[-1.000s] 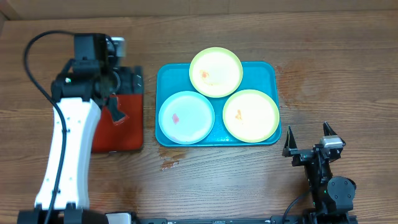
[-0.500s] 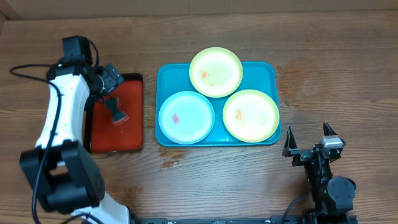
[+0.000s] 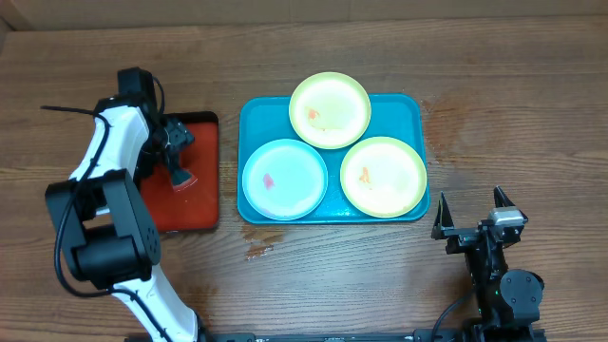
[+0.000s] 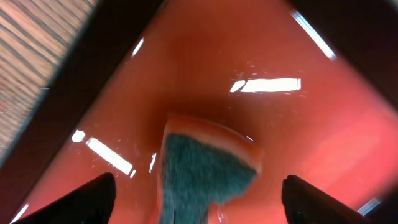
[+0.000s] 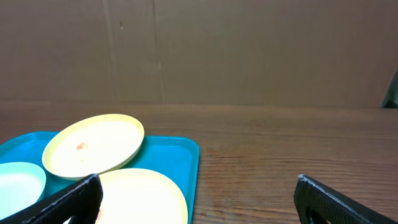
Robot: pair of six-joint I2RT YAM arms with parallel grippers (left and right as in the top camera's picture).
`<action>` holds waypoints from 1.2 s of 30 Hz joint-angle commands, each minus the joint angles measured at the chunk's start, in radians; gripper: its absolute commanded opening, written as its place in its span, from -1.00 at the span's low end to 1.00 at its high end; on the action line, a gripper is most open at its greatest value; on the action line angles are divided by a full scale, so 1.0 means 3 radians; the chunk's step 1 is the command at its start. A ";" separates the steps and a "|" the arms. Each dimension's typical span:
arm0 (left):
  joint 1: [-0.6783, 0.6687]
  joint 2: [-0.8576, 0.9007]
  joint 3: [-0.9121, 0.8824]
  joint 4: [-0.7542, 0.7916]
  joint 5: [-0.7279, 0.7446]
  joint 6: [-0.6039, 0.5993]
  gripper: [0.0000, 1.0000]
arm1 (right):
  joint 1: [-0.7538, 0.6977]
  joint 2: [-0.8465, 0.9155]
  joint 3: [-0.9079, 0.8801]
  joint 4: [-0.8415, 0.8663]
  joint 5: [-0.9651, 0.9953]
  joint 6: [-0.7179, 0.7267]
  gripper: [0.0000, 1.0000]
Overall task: Clean dirty plates on tray and stack at the side
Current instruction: 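Reach the left gripper down to the sponge on the red tray, then grasp the green sponge with the left gripper and lift it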
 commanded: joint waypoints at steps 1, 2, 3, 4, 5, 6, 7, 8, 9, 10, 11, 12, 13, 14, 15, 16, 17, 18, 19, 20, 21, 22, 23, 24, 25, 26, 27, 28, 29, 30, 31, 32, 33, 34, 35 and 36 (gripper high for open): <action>-0.0023 0.0173 0.0076 0.0029 -0.0039 0.0027 0.62 | -0.0020 -0.0024 -0.0033 0.0019 0.0019 -0.0011 1.00; -0.0023 0.0209 0.0076 0.0034 -0.0041 0.0028 0.62 | -0.0020 -0.0024 -0.0033 0.0019 0.0019 -0.0011 1.00; -0.0023 0.0242 0.0076 0.0042 -0.0041 0.0039 0.62 | -0.0020 -0.0024 -0.0033 0.0019 0.0019 -0.0010 1.00; -0.0023 0.0284 0.0076 0.0045 -0.0042 0.0039 0.38 | -0.0020 -0.0024 -0.0033 0.0019 0.0019 -0.0011 0.99; -0.0023 0.0315 0.0076 0.0047 -0.0060 0.0039 -0.19 | -0.0020 -0.0024 -0.0033 0.0019 0.0019 -0.0011 0.99; -0.0022 0.0319 0.0076 0.0050 -0.0072 0.0038 -0.56 | -0.0020 -0.0024 -0.0033 0.0019 0.0019 -0.0011 1.00; -0.0022 0.0319 0.0076 0.0056 -0.0090 0.0039 -0.78 | -0.0020 -0.0024 -0.0033 0.0019 0.0019 -0.0011 0.99; -0.0020 0.0319 0.0076 0.0065 -0.0116 0.0038 -0.92 | -0.0020 -0.0024 -0.0033 0.0019 0.0019 -0.0011 1.00; -0.0020 0.0319 0.0078 0.0071 -0.0144 0.0038 -0.91 | -0.0020 -0.0024 -0.0033 0.0019 0.0019 -0.0011 1.00; -0.0020 0.0319 0.0078 0.0071 -0.0159 0.0038 -0.91 | -0.0020 -0.0024 -0.0033 0.0019 0.0019 -0.0010 1.00; -0.0020 0.0319 0.0078 0.0066 -0.0161 0.0038 -0.90 | -0.0020 -0.0024 -0.0033 0.0019 0.0019 -0.0011 1.00; -0.0020 0.0319 0.0078 0.0046 -0.0155 0.0038 -0.73 | -0.0020 -0.0024 -0.0033 0.0019 0.0019 -0.0010 1.00; -0.0020 0.0319 0.0078 0.0020 -0.0151 0.0038 -0.22 | -0.0020 -0.0024 -0.0033 0.0019 0.0019 -0.0011 1.00; -0.0020 0.0319 0.0078 -0.0023 -0.0142 0.0038 0.52 | -0.0020 -0.0024 -0.0033 0.0019 0.0019 -0.0010 1.00; -0.0020 0.0319 0.0078 -0.0066 -0.0132 0.0038 1.00 | -0.0020 -0.0024 -0.0033 0.0019 0.0019 -0.0011 1.00; -0.0022 0.0319 0.0078 -0.0130 -0.0099 0.0038 1.00 | -0.0020 -0.0024 -0.0033 0.0019 0.0019 -0.0010 1.00; -0.0022 0.0319 0.0078 -0.0202 -0.0055 0.0038 1.00 | -0.0020 -0.0024 -0.0033 0.0019 0.0019 -0.0011 1.00; -0.0020 0.0319 0.0078 -0.0264 -0.0013 0.0038 1.00 | -0.0020 -0.0024 -0.0033 0.0019 0.0019 -0.0011 1.00; -0.0022 0.0319 0.0078 -0.0341 0.0043 0.0039 1.00 | -0.0020 -0.0024 -0.0033 0.0019 0.0019 -0.0011 1.00; -0.0022 0.0319 0.0078 -0.0429 0.0109 0.0038 0.99 | -0.0020 -0.0024 -0.0033 0.0019 0.0019 -0.0011 1.00; -0.0022 0.0319 0.0078 -0.0490 0.0153 0.0038 1.00 | -0.0020 -0.0024 -0.0033 0.0019 0.0019 -0.0010 1.00; -0.0022 0.0319 0.0078 -0.0554 0.0207 0.0038 1.00 | -0.0020 -0.0024 -0.0033 0.0019 0.0019 -0.0010 1.00; -0.0022 0.0319 0.0078 -0.0609 0.0245 0.0038 1.00 | -0.0020 -0.0024 -0.0033 0.0019 0.0019 -0.0011 1.00; -0.0022 0.0319 0.0078 -0.0649 0.0284 0.0039 0.89 | -0.0020 -0.0024 -0.0033 0.0019 0.0019 -0.0010 1.00; -0.0022 0.0319 0.0078 -0.0685 0.0309 0.0039 0.78 | -0.0020 -0.0024 -0.0033 0.0019 0.0019 -0.0011 1.00; -0.0022 0.0319 0.0078 -0.0724 0.0332 0.0038 0.62 | -0.0020 -0.0024 -0.0033 0.0019 0.0019 -0.0010 1.00; -0.0022 0.0319 0.0078 -0.0744 0.0354 0.0039 0.46 | -0.0020 -0.0024 -0.0033 0.0019 0.0019 -0.0011 1.00; -0.0022 0.0319 0.0078 -0.0758 0.0371 0.0039 0.30 | -0.0020 -0.0024 -0.0033 0.0019 0.0019 -0.0011 1.00; -0.0022 0.0319 0.0078 -0.0758 0.0371 0.0039 0.11 | -0.0020 -0.0024 -0.0033 0.0019 0.0019 -0.0011 1.00; -0.0022 0.0319 0.0078 -0.0755 0.0365 0.0039 -0.11 | -0.0020 -0.0024 -0.0033 0.0019 0.0019 -0.0011 1.00; -0.0022 0.0319 0.0078 -0.0743 0.0357 0.0039 -0.45 | -0.0020 -0.0024 -0.0033 0.0019 0.0019 -0.0011 1.00; -0.0020 0.0319 0.0078 -0.0735 0.0356 0.0039 -0.64 | -0.0020 -0.0024 -0.0033 0.0019 0.0019 -0.0011 0.99; -0.0020 0.0319 0.0078 -0.0717 0.0354 0.0039 -0.79 | -0.0020 -0.0024 -0.0033 0.0019 0.0019 -0.0011 1.00; -0.0019 0.0319 0.0078 -0.0703 0.0343 0.0038 -0.86 | -0.0020 -0.0024 -0.0033 0.0019 0.0019 -0.0011 1.00; -0.0019 0.0319 0.0078 -0.0675 0.0314 0.0038 -0.86 | -0.0020 -0.0024 -0.0033 0.0019 0.0019 -0.0011 1.00; -0.0020 0.0319 0.0078 -0.0655 0.0276 0.0038 -0.67 | -0.0020 -0.0024 -0.0033 0.0019 0.0019 -0.0011 1.00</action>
